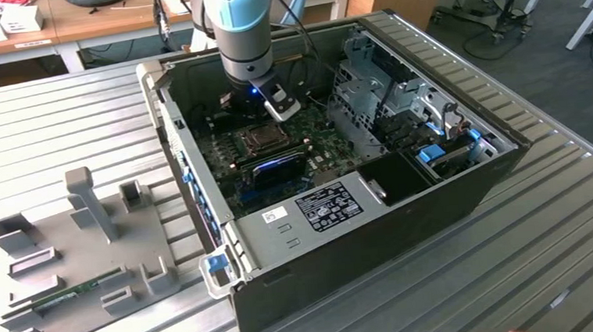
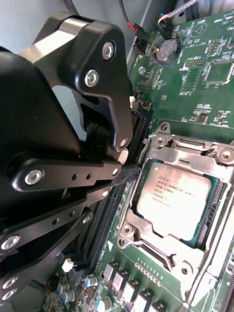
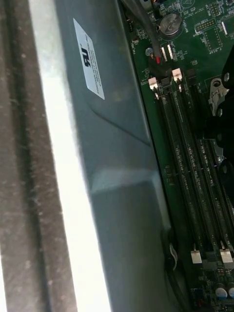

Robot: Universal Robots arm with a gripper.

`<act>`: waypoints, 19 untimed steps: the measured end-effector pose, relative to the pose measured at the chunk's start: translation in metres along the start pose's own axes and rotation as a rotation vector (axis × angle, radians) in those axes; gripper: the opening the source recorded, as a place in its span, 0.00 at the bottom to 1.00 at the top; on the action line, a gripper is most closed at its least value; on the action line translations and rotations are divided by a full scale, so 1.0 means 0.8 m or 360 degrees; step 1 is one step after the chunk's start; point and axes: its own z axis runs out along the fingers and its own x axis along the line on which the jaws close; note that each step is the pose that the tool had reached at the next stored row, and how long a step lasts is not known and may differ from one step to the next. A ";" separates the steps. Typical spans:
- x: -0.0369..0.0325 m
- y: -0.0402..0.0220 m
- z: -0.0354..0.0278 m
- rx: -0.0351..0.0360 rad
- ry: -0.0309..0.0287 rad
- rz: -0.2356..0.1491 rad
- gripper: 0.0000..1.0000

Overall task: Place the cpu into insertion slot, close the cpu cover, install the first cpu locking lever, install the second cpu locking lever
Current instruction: 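Install the first cpu locking lever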

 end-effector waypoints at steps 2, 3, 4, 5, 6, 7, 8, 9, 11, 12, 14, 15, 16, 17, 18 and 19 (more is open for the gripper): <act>0.0000 0.0000 0.0000 0.0000 0.00000 0.0000 0.11; 0.0000 0.0001 -0.0003 0.0000 0.00000 0.0000 0.11; -0.0001 0.0003 -0.0008 0.0000 -0.00001 0.0000 0.11; -0.0003 0.0006 -0.0017 -0.0001 -0.00003 0.0000 0.11; -0.0004 0.0009 -0.0025 -0.0001 -0.00004 0.0000 0.11; -0.0005 0.0012 -0.0036 -0.0001 0.00000 0.0000 0.11; -0.0006 0.0015 -0.0048 0.0000 0.00001 0.0000 0.11; -0.0008 0.0018 -0.0056 0.0000 -0.00002 0.0000 0.11; -0.0011 0.0026 -0.0079 0.0000 0.00000 0.0000 0.11; -0.0012 0.0031 -0.0093 0.0000 0.00000 0.0000 0.11; -0.0017 0.0043 -0.0129 0.0000 0.00000 0.0000 0.11; -0.0020 0.0049 -0.0148 0.0000 0.00000 0.0000 0.11; -0.0023 0.0057 -0.0169 0.0000 -0.00001 0.0000 0.11; -0.0026 0.0065 -0.0192 0.0000 0.00000 0.0000 0.11; -0.0029 0.0073 -0.0217 0.0000 0.00000 0.0000 0.11; -0.0033 0.0081 -0.0242 0.0000 0.00000 0.0000 0.11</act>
